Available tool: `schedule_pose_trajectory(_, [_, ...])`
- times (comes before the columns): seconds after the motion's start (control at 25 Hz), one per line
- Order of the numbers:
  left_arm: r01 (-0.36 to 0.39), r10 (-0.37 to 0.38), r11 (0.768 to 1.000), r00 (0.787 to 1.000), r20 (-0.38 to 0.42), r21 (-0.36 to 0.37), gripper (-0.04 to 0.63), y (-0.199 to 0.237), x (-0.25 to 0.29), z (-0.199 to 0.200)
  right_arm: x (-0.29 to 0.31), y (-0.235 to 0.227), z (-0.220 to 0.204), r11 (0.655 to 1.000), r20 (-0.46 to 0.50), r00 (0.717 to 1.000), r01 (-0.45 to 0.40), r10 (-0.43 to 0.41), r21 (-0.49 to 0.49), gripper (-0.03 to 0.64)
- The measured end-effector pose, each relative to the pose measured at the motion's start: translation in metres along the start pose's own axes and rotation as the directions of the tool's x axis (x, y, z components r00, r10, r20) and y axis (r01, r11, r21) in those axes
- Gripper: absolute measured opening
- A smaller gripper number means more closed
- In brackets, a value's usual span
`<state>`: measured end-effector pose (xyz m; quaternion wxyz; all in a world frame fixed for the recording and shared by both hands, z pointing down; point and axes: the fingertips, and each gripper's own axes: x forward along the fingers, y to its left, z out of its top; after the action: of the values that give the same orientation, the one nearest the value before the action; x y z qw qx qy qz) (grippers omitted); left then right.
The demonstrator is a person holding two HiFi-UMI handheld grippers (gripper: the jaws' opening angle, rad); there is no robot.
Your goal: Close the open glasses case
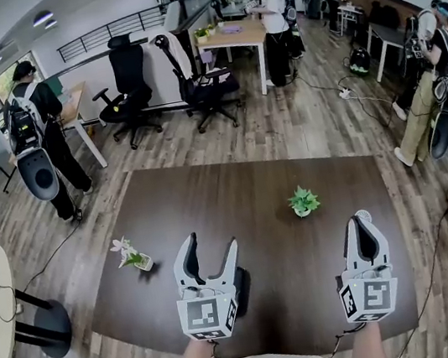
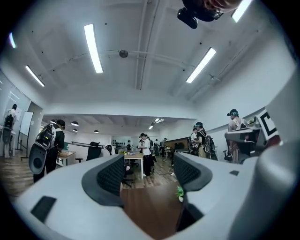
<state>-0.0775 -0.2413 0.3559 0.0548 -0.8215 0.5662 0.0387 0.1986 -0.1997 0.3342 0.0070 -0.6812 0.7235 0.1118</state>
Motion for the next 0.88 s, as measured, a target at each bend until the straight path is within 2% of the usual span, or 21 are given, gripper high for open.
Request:
schedule_pose_trajectory(0.24, [-0.026,0.026,1.0,1.0,0.017,0.007,0.245,0.001,-0.002,0.001,-0.002,0.002,-0.005,1.0,-0.008,1.0,-0.003,0.003,0.005,0.006])
schedule_pose_trajectory(0.36, [-0.044,0.044,0.999,0.999,0.008,0.01,0.159,0.003,-0.002,-0.001,-0.001,0.004,-0.006,1.0,-0.007,1.0,-0.009,0.009,0.0,0.006])
schedule_pose_trajectory(0.52, [-0.046,0.046,0.999,0.999,0.012,0.009,0.004,0.004,-0.005,0.001,-0.001,0.004,-0.007,1.0,-0.013,1.0,-0.01,0.01,0.007,0.006])
schedule_pose_trajectory(0.68, [-0.024,0.024,0.999,1.0,0.01,0.032,0.002,-0.002,-0.005,0.001,-0.001,0.004,-0.01,1.0,-0.019,1.0,-0.012,0.012,0.008,0.006])
schedule_pose_trajectory(0.88, [-0.033,0.032,0.996,0.999,0.011,0.081,0.002,-0.005,-0.006,-0.001,0.0,0.007,-0.01,1.0,-0.017,1.0,-0.026,0.026,-0.004,0.006])
